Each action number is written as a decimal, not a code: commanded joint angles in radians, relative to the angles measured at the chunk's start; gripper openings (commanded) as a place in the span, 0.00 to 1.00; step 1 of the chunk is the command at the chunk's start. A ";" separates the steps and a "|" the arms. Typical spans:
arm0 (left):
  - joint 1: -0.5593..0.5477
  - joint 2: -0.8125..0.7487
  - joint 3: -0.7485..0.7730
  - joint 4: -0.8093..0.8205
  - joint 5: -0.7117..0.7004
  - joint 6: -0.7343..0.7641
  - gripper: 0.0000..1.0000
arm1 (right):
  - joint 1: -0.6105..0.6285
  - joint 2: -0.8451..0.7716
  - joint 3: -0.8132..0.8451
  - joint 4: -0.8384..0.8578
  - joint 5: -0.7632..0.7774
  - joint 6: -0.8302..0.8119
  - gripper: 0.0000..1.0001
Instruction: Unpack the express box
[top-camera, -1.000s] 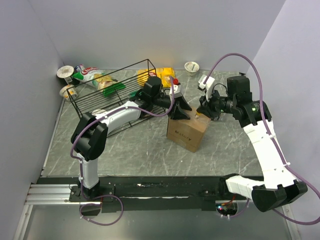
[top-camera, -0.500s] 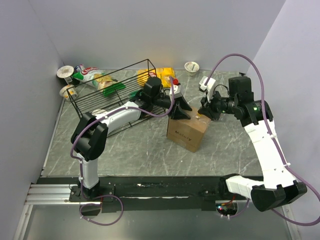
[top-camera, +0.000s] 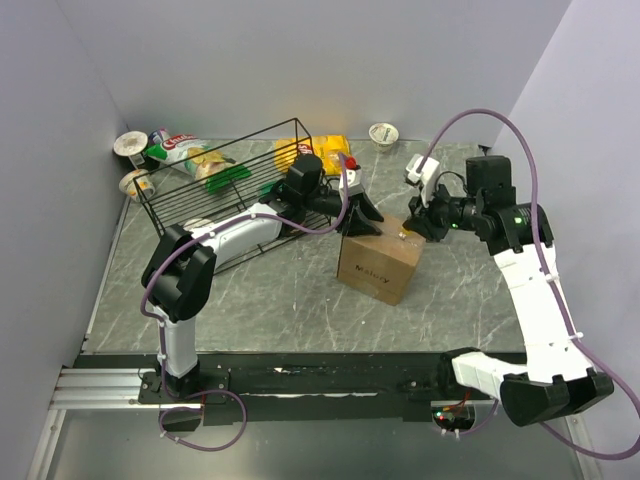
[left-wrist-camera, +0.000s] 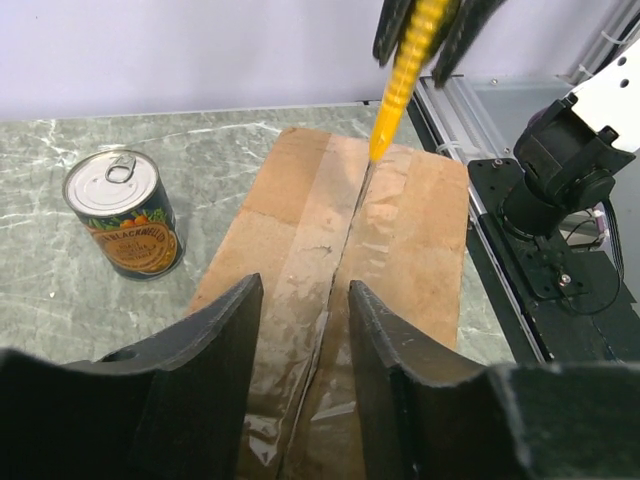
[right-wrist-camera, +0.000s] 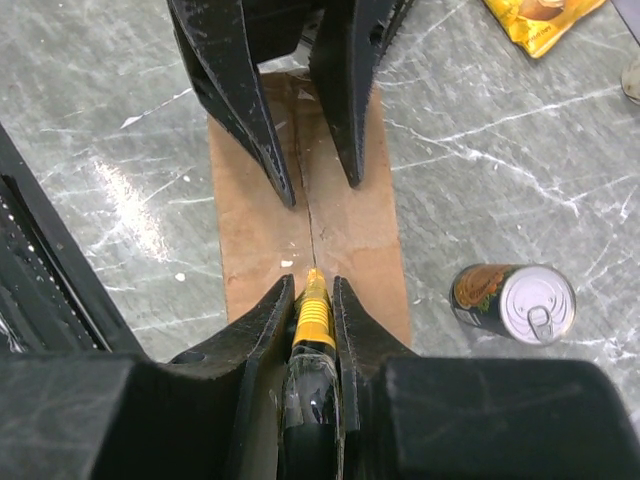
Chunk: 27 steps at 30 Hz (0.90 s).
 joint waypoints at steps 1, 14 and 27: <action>0.035 0.035 -0.058 -0.156 -0.082 0.023 0.46 | -0.095 -0.056 -0.022 -0.145 0.017 -0.053 0.00; -0.029 0.021 0.129 0.124 0.068 -0.263 0.65 | -0.109 -0.039 -0.004 -0.148 -0.086 -0.094 0.00; -0.084 0.055 0.004 0.101 0.017 -0.148 0.67 | -0.106 -0.004 0.026 -0.133 -0.121 -0.069 0.00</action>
